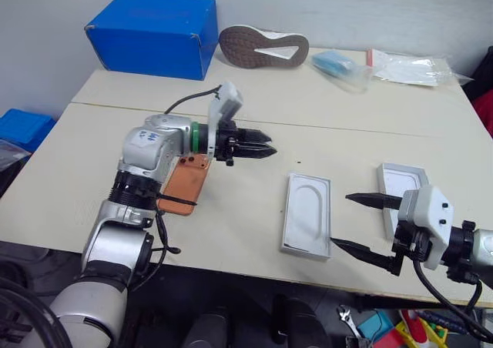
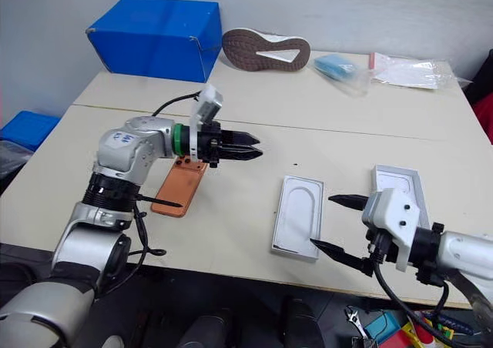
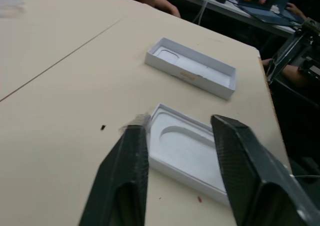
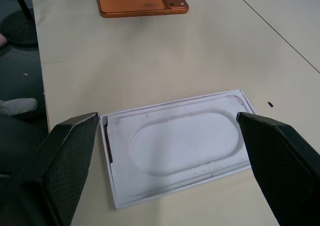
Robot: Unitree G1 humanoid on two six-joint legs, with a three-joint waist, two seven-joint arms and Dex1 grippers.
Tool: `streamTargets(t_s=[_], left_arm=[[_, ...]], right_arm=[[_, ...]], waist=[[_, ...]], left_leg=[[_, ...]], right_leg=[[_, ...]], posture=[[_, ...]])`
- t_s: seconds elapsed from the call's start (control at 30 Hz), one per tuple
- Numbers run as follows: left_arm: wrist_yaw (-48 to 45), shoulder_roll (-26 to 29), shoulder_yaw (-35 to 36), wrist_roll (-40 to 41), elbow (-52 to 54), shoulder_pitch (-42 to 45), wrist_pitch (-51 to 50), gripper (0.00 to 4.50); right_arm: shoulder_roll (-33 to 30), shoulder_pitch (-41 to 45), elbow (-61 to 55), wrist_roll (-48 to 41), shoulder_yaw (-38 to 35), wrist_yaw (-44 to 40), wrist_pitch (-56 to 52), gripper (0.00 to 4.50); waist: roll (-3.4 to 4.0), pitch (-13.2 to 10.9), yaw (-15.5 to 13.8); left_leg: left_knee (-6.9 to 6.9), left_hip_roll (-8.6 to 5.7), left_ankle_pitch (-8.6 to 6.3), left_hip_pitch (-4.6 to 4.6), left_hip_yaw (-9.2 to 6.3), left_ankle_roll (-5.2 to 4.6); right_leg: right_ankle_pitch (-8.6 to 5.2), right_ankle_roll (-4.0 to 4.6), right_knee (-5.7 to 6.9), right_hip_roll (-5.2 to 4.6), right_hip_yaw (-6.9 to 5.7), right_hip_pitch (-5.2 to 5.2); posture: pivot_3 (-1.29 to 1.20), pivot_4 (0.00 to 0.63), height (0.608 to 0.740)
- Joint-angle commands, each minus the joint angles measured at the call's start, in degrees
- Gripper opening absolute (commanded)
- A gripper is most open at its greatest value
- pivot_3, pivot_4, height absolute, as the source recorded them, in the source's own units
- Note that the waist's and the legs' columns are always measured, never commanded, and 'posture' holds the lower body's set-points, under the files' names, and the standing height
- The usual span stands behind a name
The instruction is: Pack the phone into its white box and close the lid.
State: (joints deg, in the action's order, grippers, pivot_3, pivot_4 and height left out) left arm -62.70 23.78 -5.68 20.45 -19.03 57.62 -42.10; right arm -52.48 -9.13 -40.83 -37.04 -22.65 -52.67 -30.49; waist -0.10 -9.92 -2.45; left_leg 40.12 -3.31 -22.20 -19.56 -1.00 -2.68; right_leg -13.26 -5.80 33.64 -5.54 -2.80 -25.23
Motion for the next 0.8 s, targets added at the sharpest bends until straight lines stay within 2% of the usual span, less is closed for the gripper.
streamTargets(t_s=[0.03,0.13,0.17,0.3,0.4,0.5,0.57,0.67,0.8], left_arm=[[2.2,2.8,4.3,-0.1,-2.6,1.0,2.8,3.35],[-0.4,7.3,5.1,0.5,-4.0,0.6,1.3,4.3],[-2.5,9.8,4.8,0.8,-3.8,-0.2,-0.2,4.46],[-9.9,19.7,5.3,2.8,-3.8,-5.6,-5.8,4.46],[-15.8,27.7,3.0,1.9,-6.1,-9.5,-8.8,4.46],[-20.3,33.1,-1.7,-0.8,-9.2,-11.4,-10.0,4.5],[-21.2,34.4,-4.6,-3.3,-13.0,-10.8,-10.6,4.5],[-21.2,33.8,-6.7,-6.1,-20.6,-7.9,-11.5,4.5],[-20.0,30.1,-8.3,-9.1,-29.4,-2.6,-12.6,4.5]], right_arm=[[-0.9,3.7,1.6,0.6,3.2,-1.8,1.7,4.5],[-0.6,8.7,3.5,2.0,8.1,-2.5,2.4,4.5],[-0.2,11.0,4.3,2.7,10.4,-2.5,2.5,4.5],[2.8,21.0,8.4,7.1,20.8,-1.3,2.2,4.5],[7.3,28.5,13.0,11.1,28.7,-0.3,1.6,4.5],[12.0,34.4,17.4,14.5,34.5,0.9,0.4,3.91],[15.2,37.8,20.2,16.2,37.9,1.0,-0.1,3.26],[20.1,42.1,24.9,19.6,42.8,1.6,0.2,2.29],[24.8,45.8,31.2,24.6,48.2,1.4,2.0,0.93]], waist=[[0.0,0.0,0.0],[-0.01,0.0,0.4],[-0.02,0.0,0.8],[-0.02,0.0,2.2],[-0.06,0.0,2.8],[-0.08,-0.1,2.5],[-0.08,-0.1,2.0],[-0.09,-0.1,1.6],[-0.17,0.0,1.4]], left_leg=[[0.0,0.0,0.0,0.0,0.0,0.0],[0.0,0.0,0.01,-0.01,0.0,0.05],[0.0,0.0,0.01,-0.02,0.01,0.05],[-0.01,0.01,0.01,-0.02,0.06,0.11],[-0.02,0.04,0.04,-0.02,0.05,0.17],[-0.01,0.04,0.04,-0.09,0.02,0.19],[0.01,0.01,0.05,-0.21,-0.06,0.17],[0.04,-0.14,0.07,-0.31,-0.09,0.04],[0.21,-0.31,0.12,-0.74,-0.21,-0.04]], right_leg=[[0.0,0.0,-0.01,0.0,-0.01,0.0],[0.0,0.0,0.02,0.02,-0.04,-0.03],[0.0,0.0,0.05,0.02,-0.04,-0.07],[0.0,0.0,0.13,0.03,-0.06,-0.18],[-0.03,0.05,0.24,0.05,-0.04,-0.23],[-0.06,0.1,0.25,0.04,-0.04,-0.29],[-0.06,0.11,0.22,0.02,-0.09,-0.31],[-0.06,0.1,0.21,0.1,-0.22,-0.36],[-0.04,0.09,0.43,0.09,-0.63,-0.77]], posture=[[0.0,0.15,0.74],[0.0,0.15,0.74],[0.0,0.15,0.74],[0.0,0.15,0.74],[0.0,0.15,0.74],[0.0,0.15,0.74],[0.0,0.15,0.74],[0.0,0.15,0.74],[0.0,0.15,0.74]])
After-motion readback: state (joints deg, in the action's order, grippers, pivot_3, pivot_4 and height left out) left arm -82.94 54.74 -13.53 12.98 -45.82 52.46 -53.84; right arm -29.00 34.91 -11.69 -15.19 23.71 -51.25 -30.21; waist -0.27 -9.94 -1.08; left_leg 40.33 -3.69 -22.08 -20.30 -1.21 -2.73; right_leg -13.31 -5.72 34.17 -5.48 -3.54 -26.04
